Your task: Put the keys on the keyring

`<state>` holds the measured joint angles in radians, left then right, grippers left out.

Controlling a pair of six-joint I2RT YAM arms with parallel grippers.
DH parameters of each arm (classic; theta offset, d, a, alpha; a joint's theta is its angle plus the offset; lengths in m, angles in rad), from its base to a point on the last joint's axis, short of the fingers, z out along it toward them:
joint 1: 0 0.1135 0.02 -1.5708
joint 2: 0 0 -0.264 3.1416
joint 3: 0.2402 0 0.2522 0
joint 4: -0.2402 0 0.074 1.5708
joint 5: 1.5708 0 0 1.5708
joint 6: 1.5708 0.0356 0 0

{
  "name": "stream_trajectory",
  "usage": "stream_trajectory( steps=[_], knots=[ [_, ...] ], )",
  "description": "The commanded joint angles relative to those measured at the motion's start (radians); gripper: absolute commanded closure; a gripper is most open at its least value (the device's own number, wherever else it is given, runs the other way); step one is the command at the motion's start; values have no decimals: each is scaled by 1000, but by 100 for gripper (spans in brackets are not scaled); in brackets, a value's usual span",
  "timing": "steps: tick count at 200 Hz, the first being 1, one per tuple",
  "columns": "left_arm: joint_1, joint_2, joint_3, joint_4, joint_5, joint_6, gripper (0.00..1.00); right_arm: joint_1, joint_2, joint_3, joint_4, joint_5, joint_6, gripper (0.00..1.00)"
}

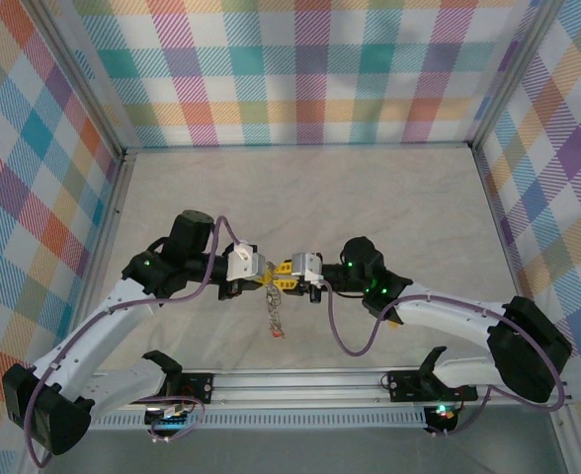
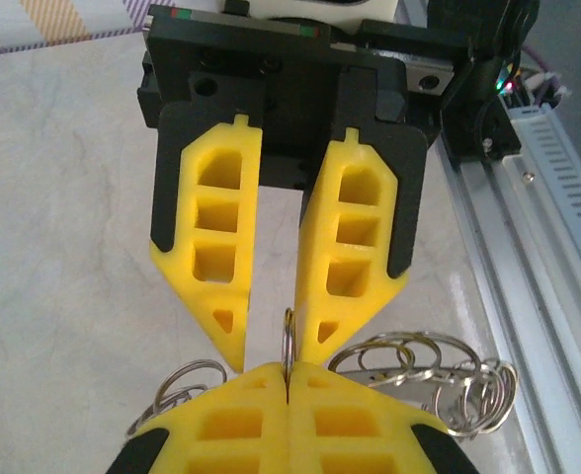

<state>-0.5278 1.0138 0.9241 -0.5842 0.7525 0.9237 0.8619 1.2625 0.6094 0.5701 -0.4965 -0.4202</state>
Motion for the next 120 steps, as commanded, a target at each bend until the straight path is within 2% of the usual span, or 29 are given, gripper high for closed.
stream_trajectory(
  steps=[1, 30, 109, 120],
  knots=[
    [-6, -10, 34, -54, -30, 62, 100, 2, -26, 42, -63, 42, -28, 78],
    [-6, -8, 41, -69, -62, 72, 100, 4, -11, 55, -77, 33, -28, 78],
    [-6, 20, 52, -72, -47, 46, 100, 34, 36, 72, -43, 54, -20, 79],
    [-6, 24, 53, -72, -42, 44, 100, 38, 41, 76, -45, 62, -22, 81]
  ],
)
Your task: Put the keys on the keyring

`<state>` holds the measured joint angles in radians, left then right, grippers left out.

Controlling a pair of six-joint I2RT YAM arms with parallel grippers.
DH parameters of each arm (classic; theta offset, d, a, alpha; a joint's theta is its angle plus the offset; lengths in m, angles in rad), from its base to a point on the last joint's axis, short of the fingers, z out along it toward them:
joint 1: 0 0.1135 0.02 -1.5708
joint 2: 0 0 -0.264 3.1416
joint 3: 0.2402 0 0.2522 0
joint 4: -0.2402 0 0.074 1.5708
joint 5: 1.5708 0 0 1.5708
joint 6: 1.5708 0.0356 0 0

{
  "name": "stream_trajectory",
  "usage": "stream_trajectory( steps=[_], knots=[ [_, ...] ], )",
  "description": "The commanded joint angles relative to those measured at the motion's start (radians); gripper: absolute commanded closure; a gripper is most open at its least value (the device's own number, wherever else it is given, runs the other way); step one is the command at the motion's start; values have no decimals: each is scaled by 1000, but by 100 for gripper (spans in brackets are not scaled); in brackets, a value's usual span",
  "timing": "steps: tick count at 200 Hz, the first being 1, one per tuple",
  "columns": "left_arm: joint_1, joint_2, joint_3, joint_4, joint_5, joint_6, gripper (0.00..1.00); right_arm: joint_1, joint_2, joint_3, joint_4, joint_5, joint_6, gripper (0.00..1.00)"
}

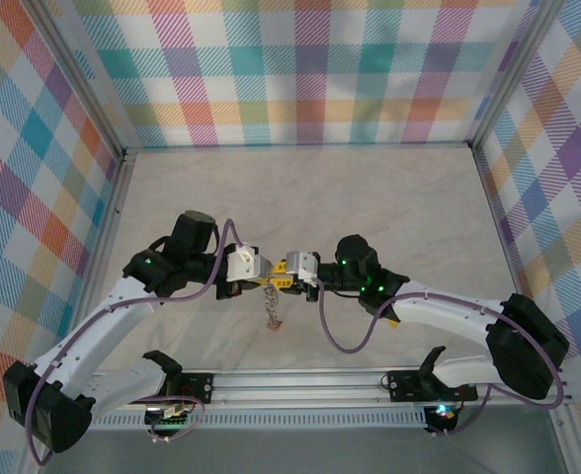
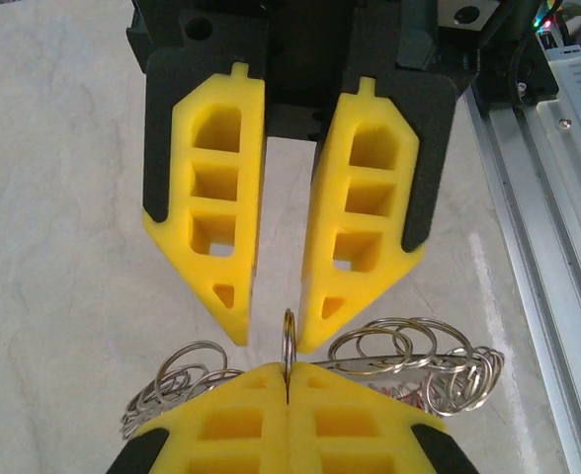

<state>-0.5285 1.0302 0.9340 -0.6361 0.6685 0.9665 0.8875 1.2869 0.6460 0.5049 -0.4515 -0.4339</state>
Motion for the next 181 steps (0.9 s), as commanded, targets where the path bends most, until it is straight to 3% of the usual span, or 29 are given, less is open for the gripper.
stream_trajectory(
  steps=[1, 20, 42, 64, 87, 130, 181],
  knots=[
    [-5, 8, 43, -20, 42, 0, 100, 14, 18, 40, 20, 18, -8, 82],
    [-5, 9, 46, -20, 45, -3, 100, 21, 23, 49, 7, 49, -20, 100],
    [-5, 4, 56, -56, -3, 14, 100, 20, 20, 28, 67, 75, 7, 100],
    [-2, -22, 67, -129, -66, 26, 77, 16, 9, 0, 153, 35, 48, 100],
    [0, -84, 12, -91, -58, -6, 69, 16, 0, -15, 190, -28, 68, 100],
    [-1, -111, -11, -53, -98, -32, 68, 14, -1, -17, 215, -126, 56, 100],
    [-1, -110, -27, 17, -19, -58, 68, 14, 9, -15, 244, -125, 79, 100]
  ],
)
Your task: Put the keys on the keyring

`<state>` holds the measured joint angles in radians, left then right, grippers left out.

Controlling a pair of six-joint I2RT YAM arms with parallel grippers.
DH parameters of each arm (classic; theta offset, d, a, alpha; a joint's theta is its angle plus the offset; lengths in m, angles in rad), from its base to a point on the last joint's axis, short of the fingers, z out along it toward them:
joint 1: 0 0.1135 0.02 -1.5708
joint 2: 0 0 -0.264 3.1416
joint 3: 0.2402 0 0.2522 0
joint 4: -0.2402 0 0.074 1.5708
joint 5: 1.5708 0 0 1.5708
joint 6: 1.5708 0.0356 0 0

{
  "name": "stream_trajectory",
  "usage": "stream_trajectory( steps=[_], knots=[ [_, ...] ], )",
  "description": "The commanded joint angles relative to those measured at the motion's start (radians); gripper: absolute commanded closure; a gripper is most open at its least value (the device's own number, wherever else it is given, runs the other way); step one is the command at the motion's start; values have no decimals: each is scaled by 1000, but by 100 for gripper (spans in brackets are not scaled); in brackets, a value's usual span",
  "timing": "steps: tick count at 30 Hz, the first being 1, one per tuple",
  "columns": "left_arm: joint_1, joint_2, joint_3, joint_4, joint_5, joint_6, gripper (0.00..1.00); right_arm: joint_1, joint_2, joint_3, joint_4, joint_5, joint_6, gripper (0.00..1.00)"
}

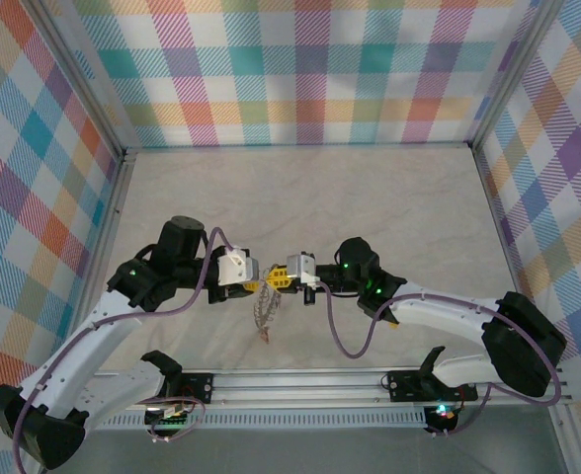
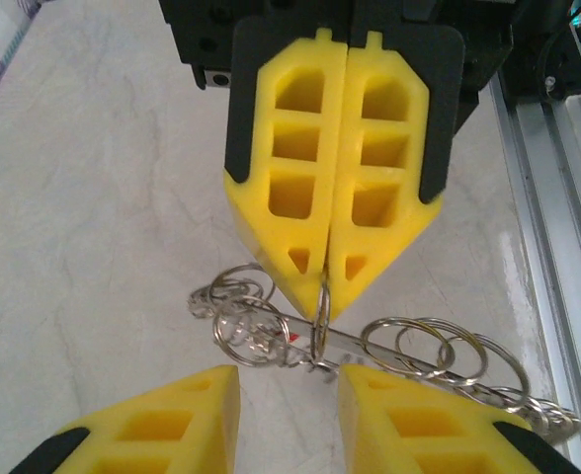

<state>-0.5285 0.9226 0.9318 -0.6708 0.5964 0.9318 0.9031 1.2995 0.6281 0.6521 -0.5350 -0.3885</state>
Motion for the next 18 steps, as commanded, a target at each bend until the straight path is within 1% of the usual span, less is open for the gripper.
stream_trajectory(
  steps=[1, 3, 6, 12, 13, 16, 18],
  knots=[
    [-1, -3, -25, 53, 53, -25, 68, -1, -3, 3, 98, -42, 34, 100],
    [-1, -1, -31, 70, 60, -36, 68, -1, 2, 2, 108, -50, 44, 100],
    [-1, -2, -37, 80, 101, -39, 73, -1, 6, -4, 128, -55, 53, 100],
    [-1, 3, -52, 107, 136, -57, 74, -1, 24, 6, 141, -73, 65, 100],
    [-1, 3, -53, 113, 143, -61, 76, 0, 27, 5, 142, -73, 66, 100],
    [-1, 2, -49, 121, 145, -69, 84, -1, 30, 8, 120, -74, 50, 100],
    [-1, -2, -48, 128, 138, -74, 89, -1, 22, 17, 60, -73, 11, 100]
  ],
)
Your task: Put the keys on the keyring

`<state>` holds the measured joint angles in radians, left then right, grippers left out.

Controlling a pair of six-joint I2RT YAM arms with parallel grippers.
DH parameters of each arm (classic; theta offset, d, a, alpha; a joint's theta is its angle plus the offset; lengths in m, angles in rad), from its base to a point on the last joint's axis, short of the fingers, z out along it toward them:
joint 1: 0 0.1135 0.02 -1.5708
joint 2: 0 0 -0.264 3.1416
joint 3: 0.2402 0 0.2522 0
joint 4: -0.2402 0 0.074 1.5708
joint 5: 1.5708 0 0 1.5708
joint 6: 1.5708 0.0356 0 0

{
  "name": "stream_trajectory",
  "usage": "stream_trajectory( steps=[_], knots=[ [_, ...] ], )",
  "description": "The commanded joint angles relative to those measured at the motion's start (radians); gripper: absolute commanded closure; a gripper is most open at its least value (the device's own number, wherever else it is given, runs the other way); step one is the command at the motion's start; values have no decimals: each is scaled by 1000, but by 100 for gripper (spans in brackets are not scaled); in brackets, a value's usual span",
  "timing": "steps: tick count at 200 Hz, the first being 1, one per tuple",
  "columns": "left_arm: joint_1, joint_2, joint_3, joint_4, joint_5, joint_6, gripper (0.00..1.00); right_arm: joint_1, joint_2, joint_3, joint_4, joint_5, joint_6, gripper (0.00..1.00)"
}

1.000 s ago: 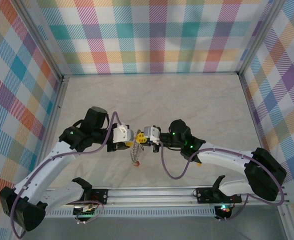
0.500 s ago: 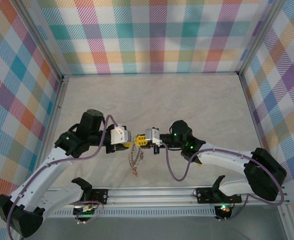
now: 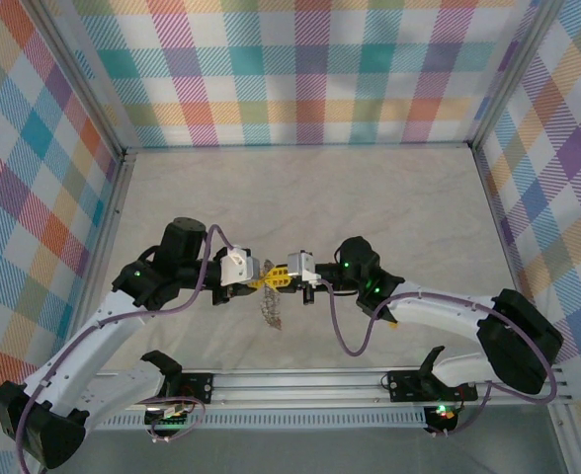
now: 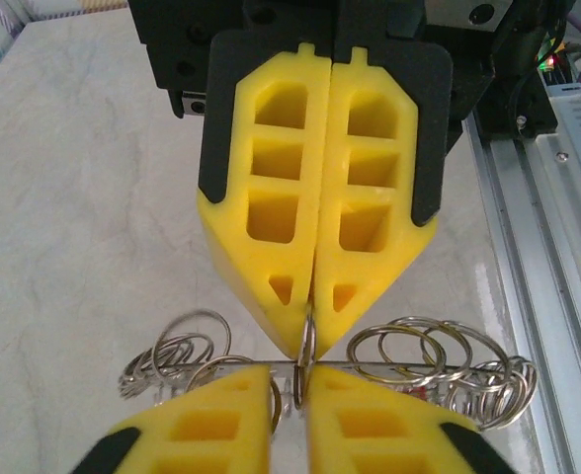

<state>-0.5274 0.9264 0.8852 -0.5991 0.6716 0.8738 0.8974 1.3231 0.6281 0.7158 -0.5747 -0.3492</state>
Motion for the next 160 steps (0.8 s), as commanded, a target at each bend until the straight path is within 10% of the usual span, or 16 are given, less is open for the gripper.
stream_trajectory(
  steps=[1, 29, 65, 160],
  knots=[
    [-2, -7, -2, 59, 61, -18, 93, 5, -6, 22, -39, -33, -52, 100],
    [-2, -10, 0, 55, 61, -19, 100, 3, -16, 40, -153, -42, -97, 100],
    [-1, -6, 7, 13, -30, -2, 100, 1, -47, 51, -275, 31, -149, 77],
    [-2, 18, 41, -53, -32, 37, 100, 3, -32, 59, -225, 58, -96, 72]
  ],
)
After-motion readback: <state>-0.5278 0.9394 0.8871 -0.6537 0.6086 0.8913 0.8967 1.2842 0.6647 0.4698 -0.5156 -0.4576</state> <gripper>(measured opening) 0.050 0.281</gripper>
